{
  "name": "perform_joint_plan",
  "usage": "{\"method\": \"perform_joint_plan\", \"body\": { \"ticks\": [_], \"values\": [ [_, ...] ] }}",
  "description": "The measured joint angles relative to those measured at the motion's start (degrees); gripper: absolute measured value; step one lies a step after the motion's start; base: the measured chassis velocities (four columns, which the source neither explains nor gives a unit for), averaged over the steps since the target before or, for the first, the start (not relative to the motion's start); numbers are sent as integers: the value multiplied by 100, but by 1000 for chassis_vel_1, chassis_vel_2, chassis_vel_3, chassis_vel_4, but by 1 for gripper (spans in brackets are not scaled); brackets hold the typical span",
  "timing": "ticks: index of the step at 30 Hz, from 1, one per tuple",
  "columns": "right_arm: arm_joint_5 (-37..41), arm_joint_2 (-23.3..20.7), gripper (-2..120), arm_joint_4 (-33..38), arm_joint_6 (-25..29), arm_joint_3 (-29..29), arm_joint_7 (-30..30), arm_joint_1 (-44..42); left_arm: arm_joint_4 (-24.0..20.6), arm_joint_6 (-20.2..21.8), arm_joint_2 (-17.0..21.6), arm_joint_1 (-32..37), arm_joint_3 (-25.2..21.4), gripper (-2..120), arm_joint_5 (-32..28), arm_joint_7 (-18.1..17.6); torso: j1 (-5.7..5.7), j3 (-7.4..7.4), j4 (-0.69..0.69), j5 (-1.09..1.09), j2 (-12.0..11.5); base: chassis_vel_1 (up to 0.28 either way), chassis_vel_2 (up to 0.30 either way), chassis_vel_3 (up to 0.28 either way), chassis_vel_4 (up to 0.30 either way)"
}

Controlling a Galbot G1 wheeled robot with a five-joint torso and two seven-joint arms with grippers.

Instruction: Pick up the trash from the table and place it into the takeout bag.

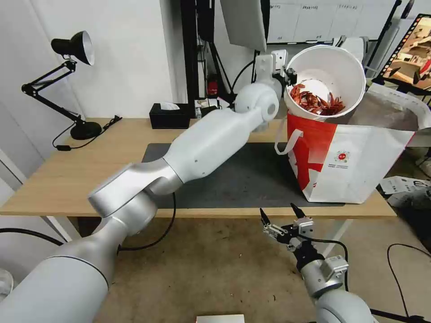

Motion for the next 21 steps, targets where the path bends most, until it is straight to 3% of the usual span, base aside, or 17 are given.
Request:
{"method": "perform_joint_plan", "body": {
  "ticks": [21],
  "values": [
    [0, 0, 100, 0, 0, 0, 0, 0, -95, -711, 22, -10, 392, 0, 874, -14, 0, -1, -1, 0, 1, 0, 0, 0, 0]
  ]
}}
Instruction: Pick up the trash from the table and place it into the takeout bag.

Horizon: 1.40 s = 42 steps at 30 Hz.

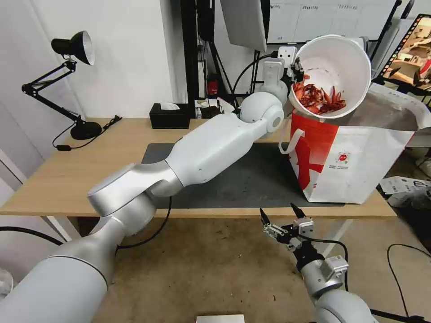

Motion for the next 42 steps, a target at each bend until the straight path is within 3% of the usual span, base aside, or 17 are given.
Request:
{"method": "perform_joint_plan", "body": {
  "ticks": [13, 23, 27, 32, 42],
  "values": [
    [0, 0, 100, 0, 0, 0, 0, 0, -305, 172, 8, 2, 484, 0, 26, 465, 0, 0, -1, 0, 0, 0, 0, 0, 0],
    [0, 0, 100, 0, 0, 0, 0, 0, -318, 355, 9, 29, 766, 0, -45, 557, 0, 0, 0, 0, 0, 0, 0, 0, 0],
    [0, 0, 100, 0, 0, 0, 0, 0, -366, 355, 9, 32, 811, 9, -83, 557, 0, 0, -1, 0, 0, 0, 0, 0, 0],
    [0, 0, 100, 0, 0, 0, 0, 0, -485, 407, 10, 41, 855, 32, -277, 467, 0, 0, 0, 0, 0, 0, 0, 0, 0],
    [0, 0, 100, 0, 0, 0, 0, 0, -561, 470, 18, 159, 823, 66, -346, 317, 0, 0, 0, 0, 0, 0, 0, 0, 0]
  ]
}}
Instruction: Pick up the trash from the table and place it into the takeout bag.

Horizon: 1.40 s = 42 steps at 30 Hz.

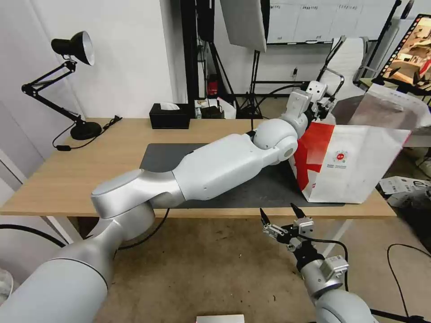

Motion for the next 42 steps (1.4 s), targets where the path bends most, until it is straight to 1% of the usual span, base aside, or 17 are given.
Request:
{"method": "perform_joint_plan", "body": {
  "ticks": [7, 9, 11, 12, 13, 15, 19, 21, 23, 25, 31, 33, 35, 36, 37, 39, 42],
  "values": [
    [0, 0, 100, 0, 0, 0, -1, 0, -433, 31, 299, 94, -79, 90, -13, -187, 0, 0, -1, 0, 0, 0, 0, 0, 0],
    [0, 0, 100, 0, 0, 0, 0, 0, -977, 49, 793, 222, -104, 99, -16, -318, 0, 0, 0, -1, 0, 0, 0, 0, 0],
    [0, 0, 100, 0, 0, 0, 0, 0, -1107, 50, 893, 267, -120, 99, -16, -343, 0, 0, 2, -1, 0, 0, 0, 0, 0],
    [0, 0, 100, 0, 0, 0, 0, 0, -1601, 83, 1264, 439, -192, 100, -26, -465, 0, 0, 1, -2, 0, 0, 0, 0, 0],
    [0, 0, 100, 0, 0, 0, 0, 0, -1601, 83, 1264, 439, -192, 100, -26, -465, 0, 0, 1, -2, 0, 0, 0, 0, 0],
    [0, 0, 100, 0, 0, 0, 0, 0, -2419, 102, 1920, 886, -355, 100, -5, -653, 0, 0, 2, -3, 0, 0, 0, 0, 0],
    [0, 0, 100, 0, 0, 0, -1, 0, -3037, 105, 2439, 1377, -566, 100, 110, -743, 0, 0, 1, -4, 0, 0, 0, 0, 0],
    [0, 0, 100, 0, 0, 0, 0, 0, -3627, 106, 2979, 1883, -909, 100, 266, -746, 0, 0, 0, -4, 0, 0, 0, 0, 0],
    [0, 0, 100, 0, 0, 0, 0, 0, -3758, 102, 3106, 2005, -1028, 100, 306, -739, -1, 0, 0, -3, 0, 0, 0, 0, 0],
    [0, 0, 100, 0, 0, 0, 1, 0, -4276, 86, 3666, 2718, -1739, 100, 499, -701, 0, 0, 0, -3, 1, 0, 0, 0, 0],
    [0, 0, 100, 0, 0, 0, 0, 0, -4884, 27, 4338, 4114, -2753, 100, 978, -450, 0, 0, 2, -5, 1, 0, 0, 0, 0],
    [0, -1, 100, 0, 0, 0, 1, 0, -5313, -44, 4671, 5311, -3672, 100, 1268, -214, 0, 0, 1, -2, 1, 0, 0, 0, 0],
    [0, -1, 100, -1, 0, 0, -1, 0, -5393, -59, 4718, 5557, -3867, 100, 1308, -183, -1, 0, 2, -4, 1, 0, 0, 0, 0],
    [0, -1, 100, 0, 0, 0, -1, 0, -5608, -158, 4850, 6145, -4358, 100, 1411, -153, 0, 0, 2, -2, 1, 0, 0, 0, 0],
    [0, -1, 100, 0, 0, 0, -1, 0, -5608, -158, 4850, 6145, -4358, 100, 1411, -153, 0, 0, 2, -2, 1, 0, 0, 0, 0],
    [0, 0, 100, 0, 0, 0, 0, 0, -5810, -372, 4868, 6913, -4917, 100, 1767, -136, -1, 0, 2, -2, 1, 0, 0, 0, 0],
    [0, 0, 100, 0, 0, 0, 0, 0, -5843, -448, 4779, 7187, -5090, 100, 2038, -126, -1, 0, 2, 0, 1, 0, 0, 0, 0]
  ]
}}
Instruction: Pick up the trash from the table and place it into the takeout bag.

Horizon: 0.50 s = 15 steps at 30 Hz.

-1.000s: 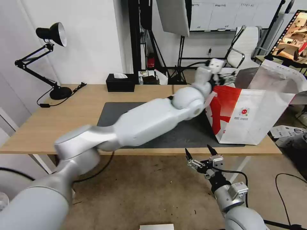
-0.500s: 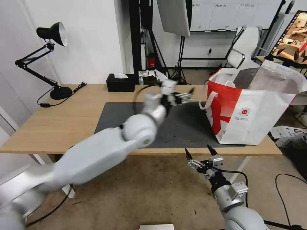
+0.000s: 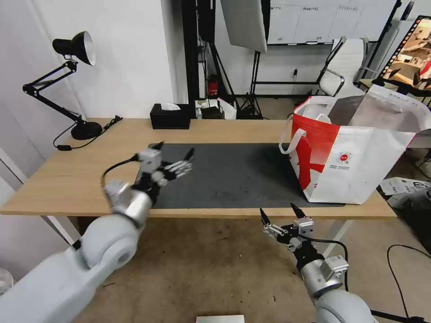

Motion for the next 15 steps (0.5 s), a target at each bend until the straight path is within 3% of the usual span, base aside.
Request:
{"method": "perform_joint_plan", "body": {
  "ticks": [5, 9, 15],
  "values": [
    [0, 0, 100, 0, 0, 0, 1, 0, 74, -176, -341, 453, -122, 100, 640, 108, 1, 1, -5, 0, -1, 0, 0, 0, 0],
    [0, 0, 100, 0, 0, 0, 0, 0, 75, -229, -432, 655, -223, 100, 787, 160, 2, 1, -5, 0, -1, 0, 0, 0, 0],
    [0, 0, 100, 0, 1, 0, 0, 0, -64, -428, -924, 1826, -918, 100, 1517, 267, 0, 0, -1, 0, 0, 0, 0, 0, 0]
  ]
}}
